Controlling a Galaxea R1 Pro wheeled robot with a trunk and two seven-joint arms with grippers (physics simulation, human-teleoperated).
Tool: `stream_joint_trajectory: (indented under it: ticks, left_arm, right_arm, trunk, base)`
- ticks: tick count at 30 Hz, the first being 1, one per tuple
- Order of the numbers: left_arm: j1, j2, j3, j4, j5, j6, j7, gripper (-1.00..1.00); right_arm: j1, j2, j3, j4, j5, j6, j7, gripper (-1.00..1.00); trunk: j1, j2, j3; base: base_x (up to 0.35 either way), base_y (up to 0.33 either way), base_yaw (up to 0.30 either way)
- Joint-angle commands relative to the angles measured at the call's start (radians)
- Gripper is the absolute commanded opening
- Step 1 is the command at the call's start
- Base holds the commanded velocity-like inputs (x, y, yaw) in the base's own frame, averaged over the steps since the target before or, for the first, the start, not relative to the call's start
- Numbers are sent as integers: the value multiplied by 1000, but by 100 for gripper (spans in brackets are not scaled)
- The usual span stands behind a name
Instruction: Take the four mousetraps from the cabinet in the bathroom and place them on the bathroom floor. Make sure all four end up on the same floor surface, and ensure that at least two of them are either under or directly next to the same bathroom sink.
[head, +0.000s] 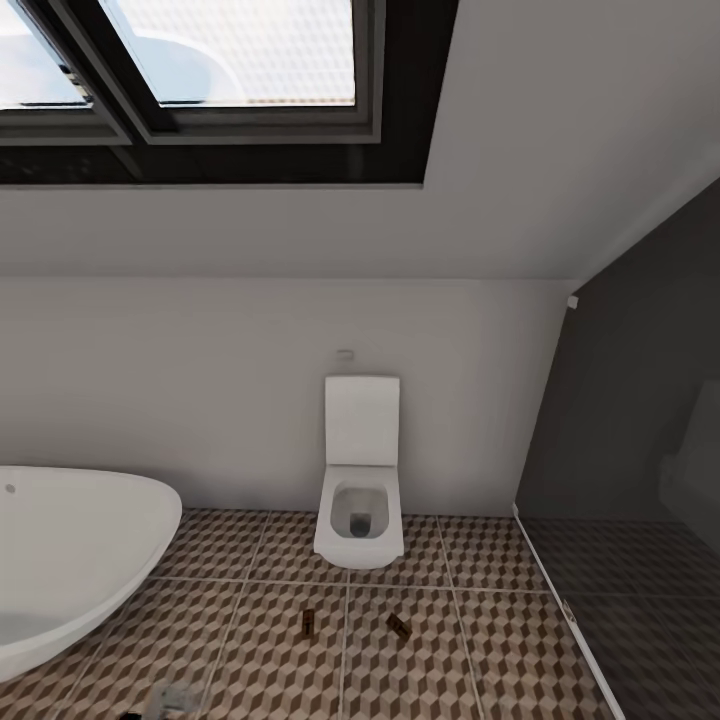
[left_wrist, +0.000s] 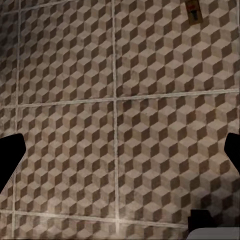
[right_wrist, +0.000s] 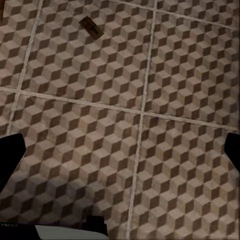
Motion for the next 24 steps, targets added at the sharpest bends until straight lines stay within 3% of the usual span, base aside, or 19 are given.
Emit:
stream_joint_trajectory:
  ticks: [1, 2, 6, 8, 14, 17, 24]
  left_arm:
    - [4, 8, -6, 2, 11, -3, 11, 100]
    - [5, 12, -6, 2, 18, -4, 16, 100]
    - [10, 15, -6, 2, 104, -5, 40, 100]
    - [10, 8, -7, 2, 119, -5, 49, 100]
    - [26, -10, -7, 2, 141, -4, 75, 100]
    - [59, -19, -7, 2, 147, -7, 81, 100]
    - [72, -43, -7, 0, 149, -10, 83, 100]
  right_arm:
    - [3, -10, 9, 1, -20, -3, -1, 100]
    - [4, -16, 9, 1, -29, -3, 0, 100]
    - [8, -47, 9, 0, -145, -3, 3, 100]
    - [9, -52, 9, 0, -166, -3, 4, 100]
    - [10, -67, 9, 0, -198, -2, 30, 100]
    - [10, -85, 9, 0, -205, -2, 94, 100]
    - [10, -88, 10, 0, -206, -1, 126, 100]
  trunk:
    - [0, -1, 0]
    - [0, -1, 0]
    - [0, -1, 0]
    - [0, -1, 0]
    - [0, -1, 0]
    - [0, -1, 0]
    - [0, -1, 0]
  base:
    - [0, 0, 0]
    - [0, 0, 0]
    - [0, 0, 0]
    - [0, 0, 0]
    - [0, 0, 0]
    - [0, 0, 0]
    - [0, 0, 0]
